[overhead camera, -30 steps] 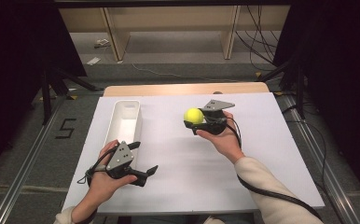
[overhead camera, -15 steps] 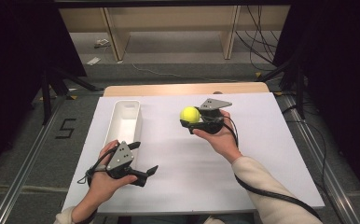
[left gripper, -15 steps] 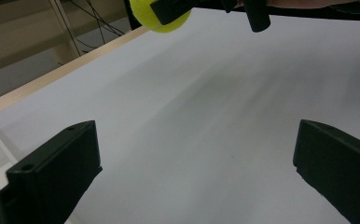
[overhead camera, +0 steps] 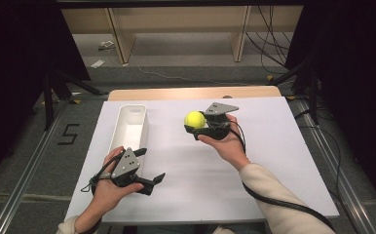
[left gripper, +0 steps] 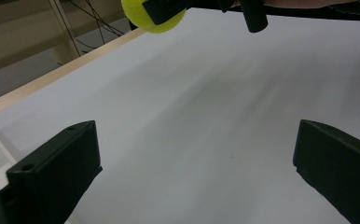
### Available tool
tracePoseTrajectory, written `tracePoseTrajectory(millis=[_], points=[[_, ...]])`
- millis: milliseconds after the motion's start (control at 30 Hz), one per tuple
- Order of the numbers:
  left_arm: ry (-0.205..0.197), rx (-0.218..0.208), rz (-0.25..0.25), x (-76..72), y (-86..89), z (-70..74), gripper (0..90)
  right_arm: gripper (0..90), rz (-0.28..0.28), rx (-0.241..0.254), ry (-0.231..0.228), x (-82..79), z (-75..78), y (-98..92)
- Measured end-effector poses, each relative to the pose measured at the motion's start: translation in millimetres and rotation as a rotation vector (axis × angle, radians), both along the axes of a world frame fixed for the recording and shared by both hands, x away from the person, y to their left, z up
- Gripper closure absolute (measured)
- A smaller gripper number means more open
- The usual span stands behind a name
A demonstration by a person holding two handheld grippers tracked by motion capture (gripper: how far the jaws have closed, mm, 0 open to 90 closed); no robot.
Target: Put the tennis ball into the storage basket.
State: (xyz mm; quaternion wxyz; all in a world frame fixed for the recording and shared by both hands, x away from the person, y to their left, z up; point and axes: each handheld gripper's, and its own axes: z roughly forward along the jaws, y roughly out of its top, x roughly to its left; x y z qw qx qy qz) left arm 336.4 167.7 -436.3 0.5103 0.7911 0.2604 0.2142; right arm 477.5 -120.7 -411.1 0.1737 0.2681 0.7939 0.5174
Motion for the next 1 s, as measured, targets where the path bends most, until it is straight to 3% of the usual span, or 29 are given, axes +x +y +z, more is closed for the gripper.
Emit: tracePoseTrajectory(millis=[1000], points=[[0.002,-0.002,-0.003,0.0,-0.3,-0.1,0.2,26.1,0.020,0.018,-0.002,0.4,4.3,16.3]])
